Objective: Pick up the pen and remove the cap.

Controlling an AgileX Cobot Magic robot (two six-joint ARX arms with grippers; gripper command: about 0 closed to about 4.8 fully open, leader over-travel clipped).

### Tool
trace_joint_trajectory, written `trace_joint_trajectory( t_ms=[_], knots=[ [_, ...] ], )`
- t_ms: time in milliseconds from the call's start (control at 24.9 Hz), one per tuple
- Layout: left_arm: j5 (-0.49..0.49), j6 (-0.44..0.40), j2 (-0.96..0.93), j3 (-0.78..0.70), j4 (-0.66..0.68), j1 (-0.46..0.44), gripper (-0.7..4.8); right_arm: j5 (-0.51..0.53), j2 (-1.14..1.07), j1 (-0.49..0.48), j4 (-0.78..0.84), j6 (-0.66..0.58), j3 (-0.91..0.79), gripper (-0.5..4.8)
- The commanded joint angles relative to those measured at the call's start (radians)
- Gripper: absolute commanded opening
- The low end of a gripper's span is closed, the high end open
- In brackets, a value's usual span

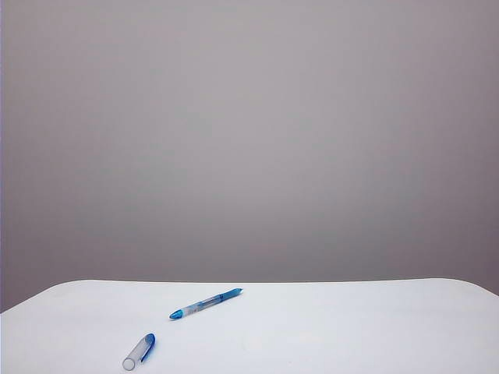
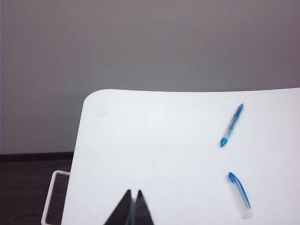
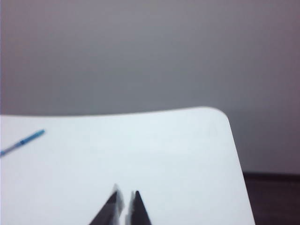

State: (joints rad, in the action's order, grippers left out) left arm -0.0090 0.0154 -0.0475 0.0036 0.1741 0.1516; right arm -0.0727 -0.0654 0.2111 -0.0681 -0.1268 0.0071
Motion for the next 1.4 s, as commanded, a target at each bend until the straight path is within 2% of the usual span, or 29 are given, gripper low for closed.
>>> trace_joint_trajectory(
  t_ms=[40, 120, 321, 601, 722, 842, 1403],
  knots=[
    [-0.006, 0.000, -0.002, 0.002, 0.014, 0.000, -0.05, -0.040, 0.001, -0.001, -0.071, -0.004, -0.006, -0.01],
    [-0.006, 0.001, -0.002, 0.002, 0.016, 0.000, -0.06, -0.067, 0.000, -0.001, -0.108, -0.005, -0.006, -0.01],
    [0.057, 0.000, -0.001, 0.002, -0.031, 0.000, -0.06, -0.056, 0.001, -0.002, -0.068, -0.027, -0.006, -0.01],
    [-0.018, -0.005, -0.001, 0.002, -0.029, 0.000, -0.06, -0.056, 0.001, -0.002, -0.045, -0.027, -0.006, -0.01],
    [-0.064, -0.005, -0.001, 0.002, -0.012, 0.000, -0.05, -0.108, 0.001, -0.002, -0.102, -0.027, -0.006, -0.01],
    [-0.107, -0.002, -0.001, 0.002, -0.008, 0.000, -0.05, -0.108, 0.000, -0.001, -0.096, -0.027, -0.006, -0.01],
    [-0.103, -0.002, -0.001, 0.002, -0.008, 0.000, -0.05, -0.108, 0.001, 0.001, -0.096, -0.038, -0.006, -0.01]
  ],
)
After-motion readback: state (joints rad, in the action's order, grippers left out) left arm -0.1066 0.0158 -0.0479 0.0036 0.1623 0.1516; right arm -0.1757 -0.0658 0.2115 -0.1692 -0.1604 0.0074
